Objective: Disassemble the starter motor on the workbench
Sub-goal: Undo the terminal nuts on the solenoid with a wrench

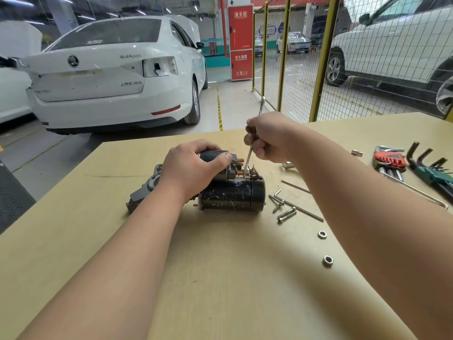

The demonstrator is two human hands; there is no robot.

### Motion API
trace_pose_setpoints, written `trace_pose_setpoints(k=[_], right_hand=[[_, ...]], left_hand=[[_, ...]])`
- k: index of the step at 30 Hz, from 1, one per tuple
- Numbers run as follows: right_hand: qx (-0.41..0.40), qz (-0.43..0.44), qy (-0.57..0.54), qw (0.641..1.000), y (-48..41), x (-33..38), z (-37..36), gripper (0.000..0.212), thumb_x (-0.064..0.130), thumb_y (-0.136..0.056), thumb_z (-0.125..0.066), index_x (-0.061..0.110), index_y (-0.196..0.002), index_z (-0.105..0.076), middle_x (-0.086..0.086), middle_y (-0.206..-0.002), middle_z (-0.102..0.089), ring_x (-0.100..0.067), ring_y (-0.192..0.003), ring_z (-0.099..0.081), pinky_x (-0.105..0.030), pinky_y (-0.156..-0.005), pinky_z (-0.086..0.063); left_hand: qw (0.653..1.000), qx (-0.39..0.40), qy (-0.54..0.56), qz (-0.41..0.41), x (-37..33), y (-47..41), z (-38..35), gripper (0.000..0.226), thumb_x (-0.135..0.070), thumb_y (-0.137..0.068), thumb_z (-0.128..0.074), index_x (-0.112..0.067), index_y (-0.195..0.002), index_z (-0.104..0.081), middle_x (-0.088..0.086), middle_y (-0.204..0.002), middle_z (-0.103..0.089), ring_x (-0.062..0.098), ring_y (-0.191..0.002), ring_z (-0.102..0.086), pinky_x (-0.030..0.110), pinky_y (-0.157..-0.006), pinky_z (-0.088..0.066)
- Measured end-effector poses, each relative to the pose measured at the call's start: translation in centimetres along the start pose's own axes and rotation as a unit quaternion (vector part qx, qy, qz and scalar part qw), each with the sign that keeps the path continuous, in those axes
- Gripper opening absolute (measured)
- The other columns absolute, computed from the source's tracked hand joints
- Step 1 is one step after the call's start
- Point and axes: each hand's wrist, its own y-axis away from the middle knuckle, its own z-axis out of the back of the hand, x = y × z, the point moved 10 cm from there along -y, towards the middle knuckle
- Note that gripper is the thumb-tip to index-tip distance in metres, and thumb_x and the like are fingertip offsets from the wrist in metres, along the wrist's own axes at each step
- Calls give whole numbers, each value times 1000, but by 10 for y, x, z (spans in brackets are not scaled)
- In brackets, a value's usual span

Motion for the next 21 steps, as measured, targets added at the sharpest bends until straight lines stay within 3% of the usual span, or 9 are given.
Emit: trace_pose_setpoints(k=[7,10,12,14,15,17,18,19,21], right_hand=[[19,24,-20,999,6,4,-9,29,24,-101,-32,18,-73,-40,1,-58,-41,-7,-36,-24,-15,-35,-24],[20,216,-19,976,46,28,-4,31,29,-99,-37,15,-72,-45,-3,-59,-47,-14,-38,-34,-24,-38,-33],[6,431,179,884,105,25,-11,26,27,-91,-44,16,-70,-50,-4,-60,-55,-21,-48,-48,-36,-49,-44],[57,577,398,710,152,-11,-37,10,17,-87,-56,14,-77,-55,-6,-75,-61,-25,-64,-55,-35,-60,-48],[75,622,468,623,164,-31,-44,7,13,-89,-56,10,-84,-53,-10,-83,-62,-27,-68,-56,-32,-62,-49],[87,663,520,531,171,-47,-42,7,15,-94,-47,9,-91,-43,-15,-88,-62,-29,-69,-56,-30,-62,-47],[83,674,514,525,171,-44,-37,8,17,-95,-44,11,-91,-41,-15,-88,-62,-27,-69,-55,-30,-62,-47],[71,674,486,552,168,-36,-29,10,21,-96,-42,12,-90,-41,-12,-88,-61,-24,-69,-55,-30,-62,-47],[13,609,346,714,151,-12,-3,17,28,-97,-40,19,-85,-47,-1,-82,-59,-17,-67,-57,-34,-61,-49]], left_hand=[[1000,-4,-3,-1,-2,-2,0,31,-69,-60,-50,-45,-74,-66,-27,-77,-65,-3,-79,-59,17,-59,-42],[1000,6,3,7,2,-4,-2,33,-69,-60,-52,-45,-75,-67,-28,-76,-65,-6,-79,-58,18,-61,-44],[1000,14,1,14,3,-6,-3,34,-69,-58,-53,-44,-76,-68,-30,-76,-64,-6,-78,-59,21,-64,-47],[1000,16,2,18,5,-8,-4,36,-69,-58,-53,-43,-76,-68,-30,-75,-64,-5,-77,-59,22,-64,-47],[1000,19,1,17,4,-9,-4,36,-69,-58,-53,-43,-77,-69,-30,-76,-64,-6,-77,-59,22,-63,-46],[1000,25,-1,13,3,-10,-6,37,-69,-60,-52,-42,-79,-69,-28,-76,-64,-8,-77,-57,21,-60,-44],[1000,25,-1,14,3,-10,-6,37,-69,-60,-52,-42,-79,-69,-27,-76,-64,-8,-76,-57,21,-59,-44],[1000,23,-3,17,3,-10,-5,37,-70,-60,-52,-42,-78,-69,-26,-75,-65,-7,-76,-57,22,-59,-43],[1000,21,-7,22,3,-12,-5,39,-71,-60,-51,-42,-77,-69,-24,-76,-65,-5,-75,-58,22,-58,-42]])
